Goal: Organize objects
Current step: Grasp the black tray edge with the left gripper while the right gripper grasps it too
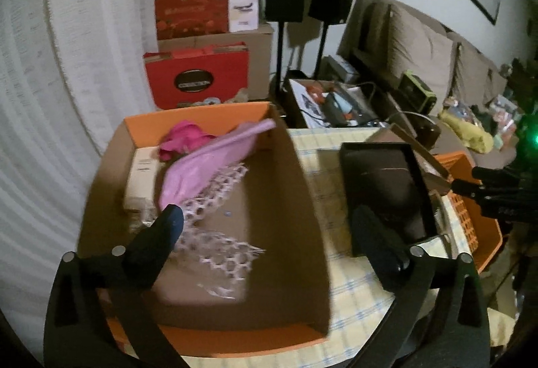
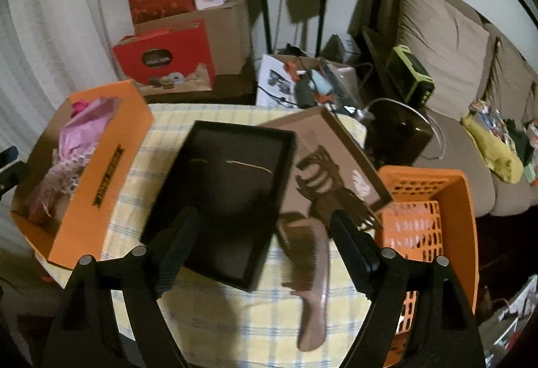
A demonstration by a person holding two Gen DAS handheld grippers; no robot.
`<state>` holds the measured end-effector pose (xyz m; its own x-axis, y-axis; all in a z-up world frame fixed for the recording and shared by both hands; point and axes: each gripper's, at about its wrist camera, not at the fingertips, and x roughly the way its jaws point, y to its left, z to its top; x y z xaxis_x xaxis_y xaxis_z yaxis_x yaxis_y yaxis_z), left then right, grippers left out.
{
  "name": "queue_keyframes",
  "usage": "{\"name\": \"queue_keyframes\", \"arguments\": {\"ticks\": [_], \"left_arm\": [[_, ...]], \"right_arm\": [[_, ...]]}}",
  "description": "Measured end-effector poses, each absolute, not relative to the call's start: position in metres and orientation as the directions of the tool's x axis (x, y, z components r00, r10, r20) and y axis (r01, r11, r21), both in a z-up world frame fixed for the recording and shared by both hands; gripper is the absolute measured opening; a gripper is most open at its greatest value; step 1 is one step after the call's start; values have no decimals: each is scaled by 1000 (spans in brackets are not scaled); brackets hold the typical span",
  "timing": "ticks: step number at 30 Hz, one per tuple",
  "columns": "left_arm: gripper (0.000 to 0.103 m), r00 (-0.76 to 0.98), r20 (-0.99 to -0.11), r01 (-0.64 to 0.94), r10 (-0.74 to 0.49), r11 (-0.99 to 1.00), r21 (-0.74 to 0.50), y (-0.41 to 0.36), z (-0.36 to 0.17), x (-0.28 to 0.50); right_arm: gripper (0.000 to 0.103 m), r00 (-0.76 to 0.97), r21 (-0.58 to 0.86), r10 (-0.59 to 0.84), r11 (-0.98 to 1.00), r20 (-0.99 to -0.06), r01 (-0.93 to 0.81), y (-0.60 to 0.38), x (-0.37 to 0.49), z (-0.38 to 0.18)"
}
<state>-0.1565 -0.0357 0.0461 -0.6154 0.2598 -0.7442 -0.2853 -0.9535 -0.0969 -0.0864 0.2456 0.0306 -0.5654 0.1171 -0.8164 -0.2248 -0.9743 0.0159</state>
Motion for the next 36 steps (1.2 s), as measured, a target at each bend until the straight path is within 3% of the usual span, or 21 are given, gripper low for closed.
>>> {"name": "queue_keyframes", "arguments": {"ticks": [8,19,24,26,31,36], "left_arm": [[102,-589,-739,-319,325,-935,-157,4,42,-153],[102,-598,-758,-329,261,-942,-64,68,28,-161],[102,-580,-777,-322,246,-945,-58,85,13,-171],[101,-572,-787,-314,233,-948,-53,91,6,-176],[89,-539,-816,-308,209,-951,-41,100,-13,-188],[74,-497,-845,-307,199,-951,-43,107,-34,-198]], "right_arm": [[86,-552,0,153,-964,-820,-267,259,-79,17],[83,-545,33,132,-959,-828,-282,270,-88,0],[69,-531,37,121,-960,-838,-278,275,-96,-6],[68,-525,40,117,-960,-843,-278,277,-99,-9],[67,-517,59,96,-959,-851,-275,281,-105,-18],[52,-494,68,81,-958,-866,-277,284,-115,-27]]}}
